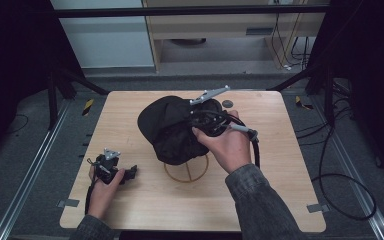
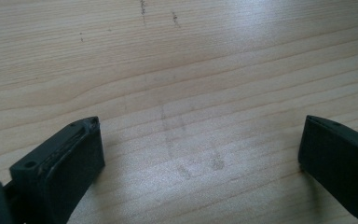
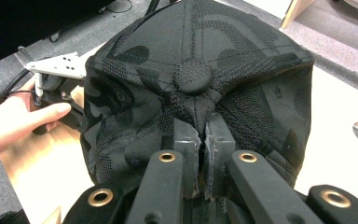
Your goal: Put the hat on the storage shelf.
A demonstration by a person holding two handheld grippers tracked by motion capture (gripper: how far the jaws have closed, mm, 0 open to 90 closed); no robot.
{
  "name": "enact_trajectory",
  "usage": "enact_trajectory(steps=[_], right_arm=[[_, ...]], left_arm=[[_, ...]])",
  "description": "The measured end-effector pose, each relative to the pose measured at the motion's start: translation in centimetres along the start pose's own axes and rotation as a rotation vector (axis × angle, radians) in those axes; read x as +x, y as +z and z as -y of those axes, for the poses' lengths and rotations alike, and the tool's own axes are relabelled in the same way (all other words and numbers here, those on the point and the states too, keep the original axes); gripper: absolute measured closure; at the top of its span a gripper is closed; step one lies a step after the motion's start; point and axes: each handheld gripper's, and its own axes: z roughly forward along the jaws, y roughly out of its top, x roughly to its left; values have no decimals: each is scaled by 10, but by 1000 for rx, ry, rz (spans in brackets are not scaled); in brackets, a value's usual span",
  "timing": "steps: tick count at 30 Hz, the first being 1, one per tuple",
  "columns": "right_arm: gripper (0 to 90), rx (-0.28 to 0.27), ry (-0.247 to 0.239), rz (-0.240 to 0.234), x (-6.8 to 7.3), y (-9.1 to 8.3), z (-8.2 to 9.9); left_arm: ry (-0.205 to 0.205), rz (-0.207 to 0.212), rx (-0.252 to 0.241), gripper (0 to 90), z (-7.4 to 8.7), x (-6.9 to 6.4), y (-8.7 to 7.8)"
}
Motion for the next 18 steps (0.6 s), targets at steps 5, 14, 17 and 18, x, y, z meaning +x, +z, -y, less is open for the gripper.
enact_trajectory(steps=[5, 14, 17, 18], right_arm=[[852, -3, -1, 2, 0, 2, -1], [821, -26, 4, -13, -4, 3, 0], [808, -25, 6, -16, -4, 3, 0], [798, -30, 5, -16, -4, 3, 0]], left_arm=[[0, 0, 0, 0, 0, 0, 0], [0, 0, 0, 0, 0, 0, 0], [0, 0, 0, 0, 0, 0, 0], [0, 1, 0, 0, 0, 0, 0]])
